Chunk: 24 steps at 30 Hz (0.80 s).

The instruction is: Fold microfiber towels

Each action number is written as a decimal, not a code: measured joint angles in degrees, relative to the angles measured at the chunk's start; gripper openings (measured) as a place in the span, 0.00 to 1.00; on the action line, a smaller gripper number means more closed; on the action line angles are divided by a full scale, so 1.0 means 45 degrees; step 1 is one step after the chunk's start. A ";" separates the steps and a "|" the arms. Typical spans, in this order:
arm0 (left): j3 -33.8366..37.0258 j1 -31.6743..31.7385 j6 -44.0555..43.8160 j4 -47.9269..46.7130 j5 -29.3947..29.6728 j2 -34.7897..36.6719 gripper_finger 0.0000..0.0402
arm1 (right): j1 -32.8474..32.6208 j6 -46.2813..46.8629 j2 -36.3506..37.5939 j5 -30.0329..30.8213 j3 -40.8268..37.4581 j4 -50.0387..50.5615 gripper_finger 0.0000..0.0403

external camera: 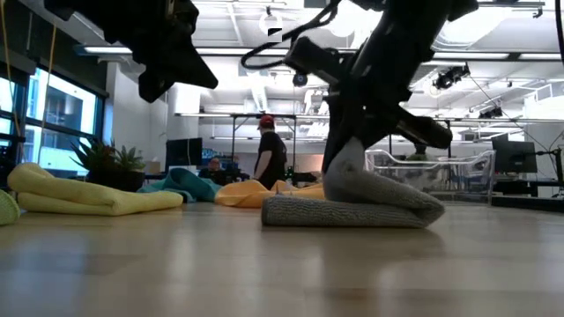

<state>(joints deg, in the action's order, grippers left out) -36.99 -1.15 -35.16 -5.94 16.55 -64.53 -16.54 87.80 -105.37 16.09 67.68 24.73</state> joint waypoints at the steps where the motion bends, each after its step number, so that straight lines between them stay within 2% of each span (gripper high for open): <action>1: 0.0000 0.0000 0.0000 -0.0049 -0.0020 0.0000 0.00 | 0.0021 0.0042 -0.0049 -0.0028 0.0005 -0.0011 0.00; 6: 0.0000 0.0000 0.0000 -0.0073 -0.0028 0.0000 0.00 | 0.0021 0.0042 -0.0043 -0.0082 0.0005 0.0035 0.01; 10: 0.0000 0.0000 0.0063 -0.0068 -0.0018 0.0000 0.00 | 0.0016 -0.0167 -0.0043 -0.0281 0.0005 0.0021 0.06; 13: 0.0000 0.0000 0.0068 -0.0068 -0.0013 0.0000 0.00 | 0.0021 -0.0191 -0.0043 -0.0284 0.0005 -0.0067 0.14; 20: 0.0000 0.0000 0.0063 -0.0068 0.0074 0.0000 0.00 | 0.0175 -0.0591 -0.0038 -0.0300 0.0005 -0.0660 0.43; 24: 0.0000 0.0000 0.0063 -0.0065 0.0074 0.0000 0.00 | 0.0255 -0.1049 0.0035 -0.0272 0.0034 -0.0735 0.53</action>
<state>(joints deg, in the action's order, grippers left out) -36.99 -1.15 -34.87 -6.23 16.88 -64.53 -15.39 83.07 -105.21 14.86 67.83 21.42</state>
